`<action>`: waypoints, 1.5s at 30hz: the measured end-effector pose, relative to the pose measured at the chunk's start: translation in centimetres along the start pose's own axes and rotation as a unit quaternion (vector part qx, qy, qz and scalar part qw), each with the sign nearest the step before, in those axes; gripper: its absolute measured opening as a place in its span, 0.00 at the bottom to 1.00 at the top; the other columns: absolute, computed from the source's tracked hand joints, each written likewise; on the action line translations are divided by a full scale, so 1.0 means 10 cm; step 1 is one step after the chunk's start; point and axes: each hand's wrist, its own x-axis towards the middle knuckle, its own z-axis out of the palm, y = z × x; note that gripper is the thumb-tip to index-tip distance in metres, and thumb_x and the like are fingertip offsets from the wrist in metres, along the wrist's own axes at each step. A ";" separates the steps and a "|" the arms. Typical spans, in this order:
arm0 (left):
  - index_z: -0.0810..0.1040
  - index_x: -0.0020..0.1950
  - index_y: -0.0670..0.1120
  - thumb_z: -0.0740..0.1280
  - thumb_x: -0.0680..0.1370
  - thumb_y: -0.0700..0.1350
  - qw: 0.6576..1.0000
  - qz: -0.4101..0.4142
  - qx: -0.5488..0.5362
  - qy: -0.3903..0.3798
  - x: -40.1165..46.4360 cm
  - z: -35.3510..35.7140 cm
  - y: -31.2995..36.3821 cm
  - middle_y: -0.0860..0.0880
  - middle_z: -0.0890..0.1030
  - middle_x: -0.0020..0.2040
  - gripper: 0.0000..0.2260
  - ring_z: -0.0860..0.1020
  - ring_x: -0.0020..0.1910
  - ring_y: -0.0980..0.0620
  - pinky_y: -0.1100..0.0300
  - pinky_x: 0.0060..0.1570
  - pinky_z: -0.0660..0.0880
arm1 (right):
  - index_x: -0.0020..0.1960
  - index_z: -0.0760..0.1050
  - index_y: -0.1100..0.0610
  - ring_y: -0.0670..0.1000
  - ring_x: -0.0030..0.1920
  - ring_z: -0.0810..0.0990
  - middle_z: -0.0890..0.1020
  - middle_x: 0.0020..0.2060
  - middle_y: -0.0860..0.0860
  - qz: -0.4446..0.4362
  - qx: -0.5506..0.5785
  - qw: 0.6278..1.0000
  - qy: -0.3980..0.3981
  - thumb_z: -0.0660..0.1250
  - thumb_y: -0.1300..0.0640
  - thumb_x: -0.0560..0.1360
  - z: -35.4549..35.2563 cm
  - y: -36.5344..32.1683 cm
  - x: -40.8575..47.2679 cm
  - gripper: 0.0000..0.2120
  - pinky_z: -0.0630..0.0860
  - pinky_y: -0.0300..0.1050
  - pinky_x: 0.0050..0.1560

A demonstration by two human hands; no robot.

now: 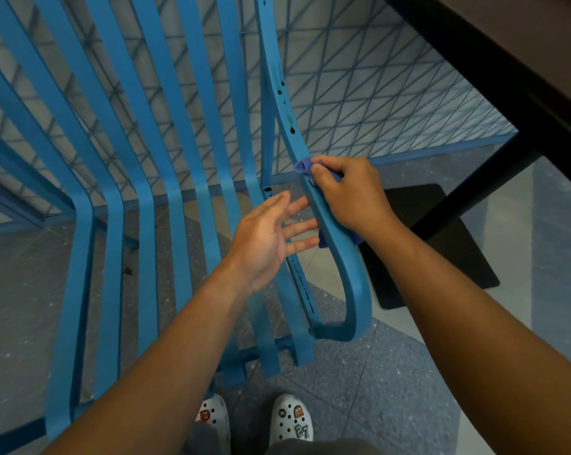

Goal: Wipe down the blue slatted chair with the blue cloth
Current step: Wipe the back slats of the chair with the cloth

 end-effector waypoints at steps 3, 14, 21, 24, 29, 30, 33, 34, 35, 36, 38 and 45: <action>0.56 0.81 0.42 0.57 0.86 0.51 1.000 -0.005 0.006 -0.002 0.00 0.01 0.00 0.52 0.81 0.61 0.26 0.84 0.56 0.47 0.50 0.52 0.82 | 0.52 0.86 0.49 0.36 0.49 0.82 0.86 0.46 0.40 0.007 0.020 1.000 0.000 0.64 0.55 0.81 0.09 -0.04 0.24 0.11 0.79 0.37 0.55; 0.77 0.66 0.44 0.56 0.87 0.46 0.997 -0.067 0.038 -0.033 -0.22 0.21 -0.34 0.39 0.83 0.59 0.14 0.84 0.54 0.38 0.46 0.55 0.81 | 0.63 0.81 0.45 0.31 0.54 0.79 0.83 0.54 0.37 0.041 0.000 0.999 -0.032 0.66 0.50 0.81 -0.27 0.00 -0.70 0.12 0.71 0.22 0.51; 0.77 0.63 0.46 0.59 0.86 0.46 0.990 -0.044 0.108 0.083 -0.42 0.18 -0.39 0.44 0.82 0.52 0.10 0.83 0.41 0.48 0.51 0.47 0.82 | 0.64 0.80 0.46 0.41 0.55 0.80 0.83 0.55 0.44 0.038 -0.035 0.998 -0.022 0.66 0.49 0.80 -0.37 0.02 -1.10 0.13 0.78 0.42 0.58; 0.78 0.63 0.47 0.61 0.85 0.47 0.987 -0.018 0.127 0.093 -0.48 0.18 -0.34 0.43 0.82 0.53 0.10 0.83 0.43 0.48 0.53 0.47 0.82 | 0.63 0.81 0.47 0.42 0.56 0.80 0.83 0.56 0.45 0.033 -0.041 0.998 -0.022 0.67 0.49 0.80 -0.37 0.00 -1.07 0.13 0.78 0.43 0.59; 0.77 0.65 0.48 0.62 0.85 0.49 0.981 0.015 0.155 0.115 -0.41 0.33 -0.25 0.47 0.82 0.58 0.12 0.83 0.49 0.49 0.57 0.48 0.82 | 0.60 0.83 0.47 0.37 0.53 0.81 0.85 0.53 0.41 0.029 -0.016 0.999 0.001 0.67 0.50 0.80 -0.30 -0.02 -0.87 0.11 0.77 0.34 0.55; 0.77 0.67 0.48 0.62 0.85 0.49 0.980 0.017 0.159 0.119 -0.38 0.35 -0.24 0.48 0.82 0.58 0.12 0.83 0.50 0.49 0.57 0.48 0.81 | 0.60 0.83 0.47 0.36 0.52 0.81 0.85 0.52 0.41 0.032 -0.011 0.999 0.000 0.67 0.50 0.80 -0.30 -0.01 -0.89 0.11 0.77 0.33 0.54; 0.74 0.70 0.47 0.62 0.84 0.48 0.974 0.014 0.186 0.125 -0.28 0.41 -0.20 0.48 0.82 0.59 0.15 0.83 0.54 0.50 0.54 0.53 0.80 | 0.59 0.83 0.47 0.35 0.52 0.80 0.84 0.50 0.40 0.043 0.010 0.999 -0.008 0.68 0.50 0.80 -0.37 0.03 -1.08 0.10 0.77 0.34 0.53; 0.73 0.71 0.47 0.62 0.84 0.48 0.973 0.010 0.196 0.124 -0.24 0.41 -0.20 0.48 0.82 0.60 0.16 0.83 0.54 0.50 0.54 0.54 0.81 | 0.59 0.83 0.47 0.36 0.52 0.80 0.84 0.50 0.39 0.046 0.015 0.999 -0.012 0.68 0.50 0.80 -0.39 0.05 -1.16 0.09 0.78 0.35 0.53; 0.73 0.72 0.47 0.62 0.84 0.48 0.972 0.007 0.202 0.121 -0.20 0.41 -0.20 0.47 0.82 0.61 0.17 0.84 0.54 0.50 0.54 0.53 0.81 | 0.59 0.82 0.47 0.36 0.52 0.80 0.84 0.50 0.39 0.045 0.016 0.999 -0.012 0.68 0.50 0.80 -0.40 0.07 -1.25 0.09 0.79 0.37 0.53; 0.73 0.72 0.47 0.62 0.84 0.48 0.972 0.006 0.205 0.117 -0.18 0.41 -0.20 0.47 0.82 0.62 0.17 0.84 0.54 0.50 0.55 0.52 0.81 | 0.58 0.82 0.47 0.37 0.53 0.80 0.83 0.50 0.40 0.044 0.016 0.999 -0.008 0.68 0.50 0.80 -0.40 0.10 -1.33 0.09 0.80 0.40 0.53; 0.74 0.72 0.47 0.63 0.83 0.49 0.972 0.007 0.210 0.110 -0.16 0.40 -0.22 0.46 0.82 0.63 0.18 0.84 0.55 0.48 0.57 0.48 0.82 | 0.57 0.81 0.48 0.39 0.53 0.80 0.82 0.50 0.40 0.039 0.018 0.999 0.002 0.69 0.50 0.79 -0.40 0.16 -1.50 0.08 0.81 0.43 0.53; 0.68 0.77 0.49 0.66 0.83 0.44 0.974 0.014 0.204 0.095 -0.25 0.39 -0.31 0.49 0.84 0.54 0.22 0.85 0.47 0.52 0.59 0.45 0.81 | 0.55 0.81 0.50 0.40 0.51 0.81 0.83 0.48 0.41 0.044 0.071 0.996 -0.006 0.69 0.52 0.79 -0.39 0.14 -1.30 0.06 0.81 0.49 0.55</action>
